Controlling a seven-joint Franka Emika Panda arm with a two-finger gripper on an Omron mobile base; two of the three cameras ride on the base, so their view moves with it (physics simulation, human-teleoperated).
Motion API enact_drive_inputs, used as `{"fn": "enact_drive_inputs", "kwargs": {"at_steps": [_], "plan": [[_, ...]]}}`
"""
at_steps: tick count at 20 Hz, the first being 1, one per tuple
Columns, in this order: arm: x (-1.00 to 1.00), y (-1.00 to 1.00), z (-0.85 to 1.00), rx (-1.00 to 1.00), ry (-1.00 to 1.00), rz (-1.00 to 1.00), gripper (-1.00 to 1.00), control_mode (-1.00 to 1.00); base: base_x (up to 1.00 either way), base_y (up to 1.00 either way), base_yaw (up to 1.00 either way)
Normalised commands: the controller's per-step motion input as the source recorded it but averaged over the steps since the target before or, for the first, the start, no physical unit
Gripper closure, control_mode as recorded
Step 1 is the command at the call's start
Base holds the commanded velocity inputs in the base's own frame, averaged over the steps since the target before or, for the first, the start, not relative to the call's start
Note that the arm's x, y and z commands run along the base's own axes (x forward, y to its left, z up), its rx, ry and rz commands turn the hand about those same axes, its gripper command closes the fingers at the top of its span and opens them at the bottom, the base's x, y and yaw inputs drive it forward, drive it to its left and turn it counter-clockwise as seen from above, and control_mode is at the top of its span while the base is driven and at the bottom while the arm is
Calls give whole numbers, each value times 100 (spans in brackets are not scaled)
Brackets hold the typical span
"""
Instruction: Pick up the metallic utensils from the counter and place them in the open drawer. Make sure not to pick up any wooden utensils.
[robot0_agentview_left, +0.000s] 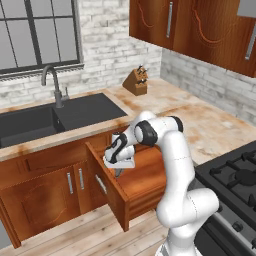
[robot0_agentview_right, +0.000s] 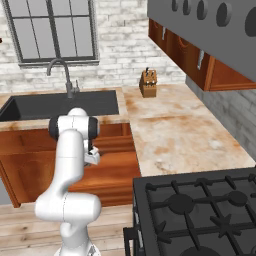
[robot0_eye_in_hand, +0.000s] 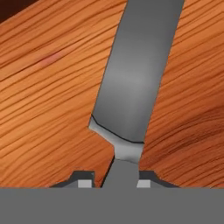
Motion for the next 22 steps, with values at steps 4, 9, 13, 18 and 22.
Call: {"fn": "enact_drive_inputs", "kwargs": {"at_steps": [4,9,13,18,22], "plan": [[3,-4,-43,0,0,0,100,-100,0,0,0],[2,-43,-22,0,0,0,100,-100,0,0,0],[8,-57,0,2,0,0,100,-100,0,0,0],[7,-29,-29,1,0,0,100,-100,0,0,0],[-14,11,-48,1,-2,-1,100,-100,0,0,0]]}}
